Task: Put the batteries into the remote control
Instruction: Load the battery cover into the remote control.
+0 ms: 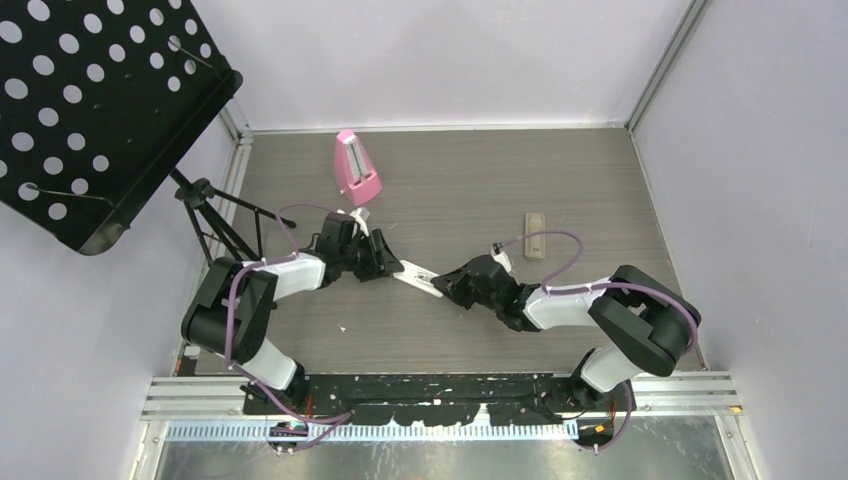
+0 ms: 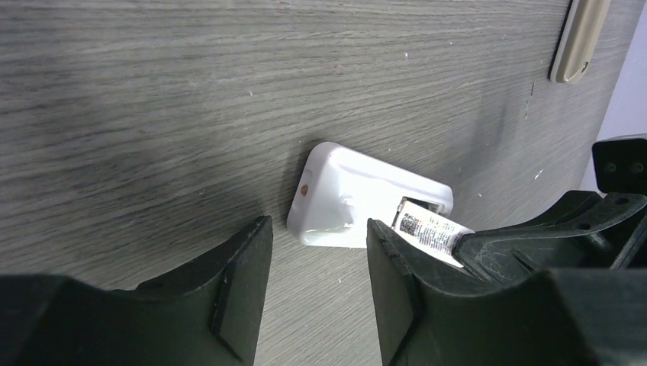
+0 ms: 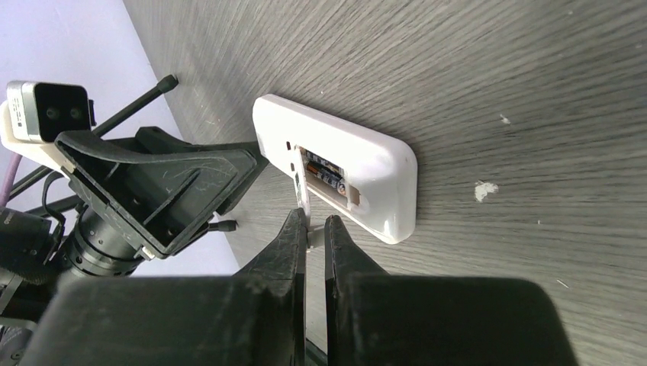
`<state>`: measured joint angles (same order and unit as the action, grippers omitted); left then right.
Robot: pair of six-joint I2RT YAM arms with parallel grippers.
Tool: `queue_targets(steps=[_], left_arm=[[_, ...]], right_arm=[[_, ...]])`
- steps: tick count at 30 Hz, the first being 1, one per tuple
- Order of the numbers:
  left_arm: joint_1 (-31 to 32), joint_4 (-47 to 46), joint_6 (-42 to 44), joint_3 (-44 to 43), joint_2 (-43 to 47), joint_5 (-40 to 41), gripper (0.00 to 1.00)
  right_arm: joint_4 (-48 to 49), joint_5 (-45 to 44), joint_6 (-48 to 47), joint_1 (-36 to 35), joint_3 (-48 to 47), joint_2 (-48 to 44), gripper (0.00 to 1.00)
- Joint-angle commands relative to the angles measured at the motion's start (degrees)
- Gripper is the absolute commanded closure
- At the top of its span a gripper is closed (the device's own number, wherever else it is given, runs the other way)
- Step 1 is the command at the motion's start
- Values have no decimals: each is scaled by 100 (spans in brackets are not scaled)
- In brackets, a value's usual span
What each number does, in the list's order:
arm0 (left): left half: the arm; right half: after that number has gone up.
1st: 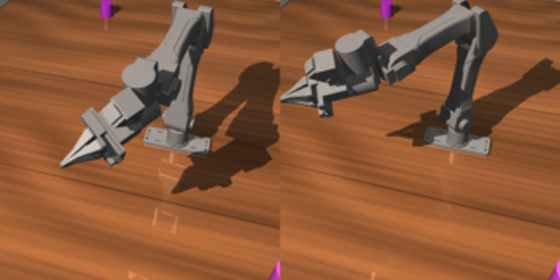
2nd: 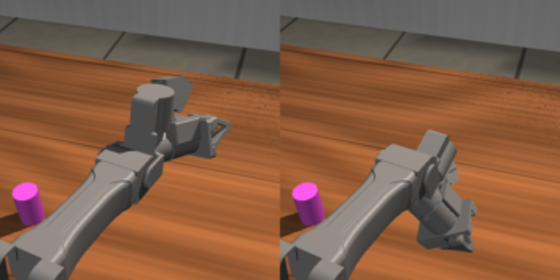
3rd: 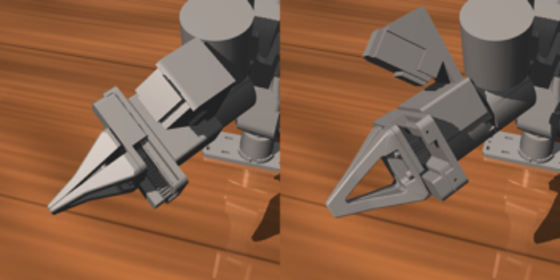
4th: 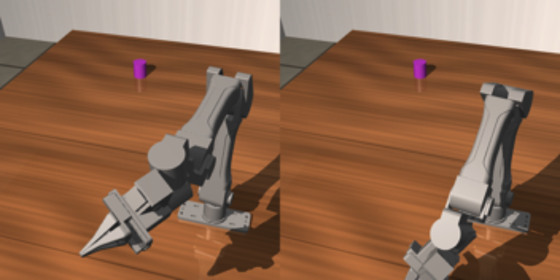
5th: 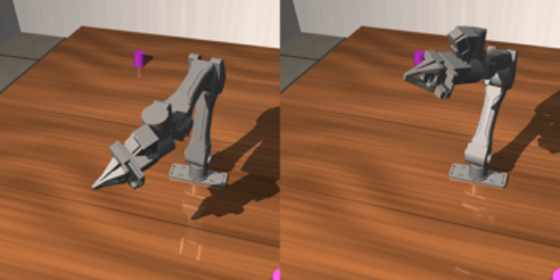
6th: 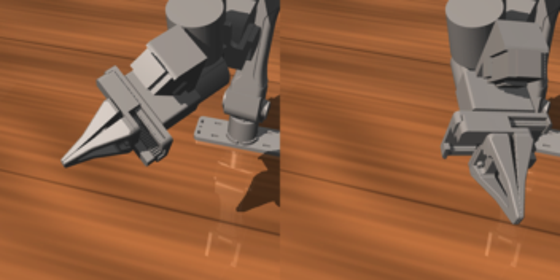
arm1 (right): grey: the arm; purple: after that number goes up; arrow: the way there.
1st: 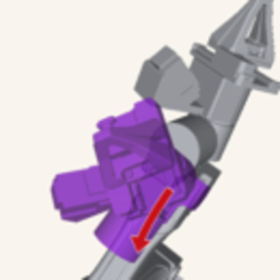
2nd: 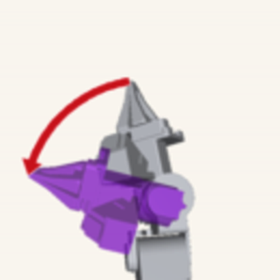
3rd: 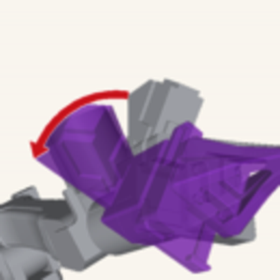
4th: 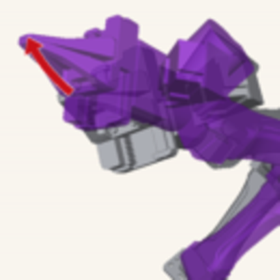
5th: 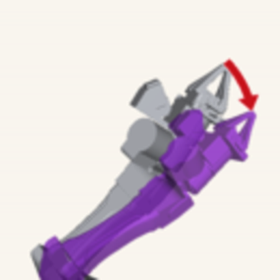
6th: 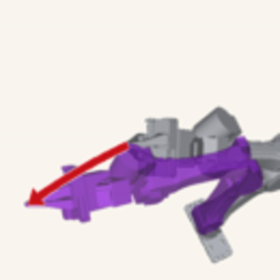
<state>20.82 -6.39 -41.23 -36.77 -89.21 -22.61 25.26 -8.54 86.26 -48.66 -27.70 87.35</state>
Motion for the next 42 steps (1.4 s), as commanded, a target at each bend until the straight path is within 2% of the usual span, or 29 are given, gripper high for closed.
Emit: queue_targets(steps=[1, 6, 14, 23, 28, 42], left_arm=[[-34, -72, 198, -133, -204, 9, 49], [-34, -99, 168, -94, -231, -11, 50], [-34, -33, 195, -111, -253, -15, 50], [-34, -11, 190, -119, -263, -38, 51], [-34, -7, 125, -169, -344, -108, 57], [-34, -20, 140, -229, -468, -175, 62]], right_arm=[[6, 200, -231, 92, -4, -149, 99], [104, 212, -311, 178, -95, -51, 99], [886, 308, -503, 215, -61, 79, 99], [755, 364, -464, 265, -67, 289, 99], [747, 410, -445, 278, -61, 408, 99], [211, 565, -653, 314, -68, 265, 99]])
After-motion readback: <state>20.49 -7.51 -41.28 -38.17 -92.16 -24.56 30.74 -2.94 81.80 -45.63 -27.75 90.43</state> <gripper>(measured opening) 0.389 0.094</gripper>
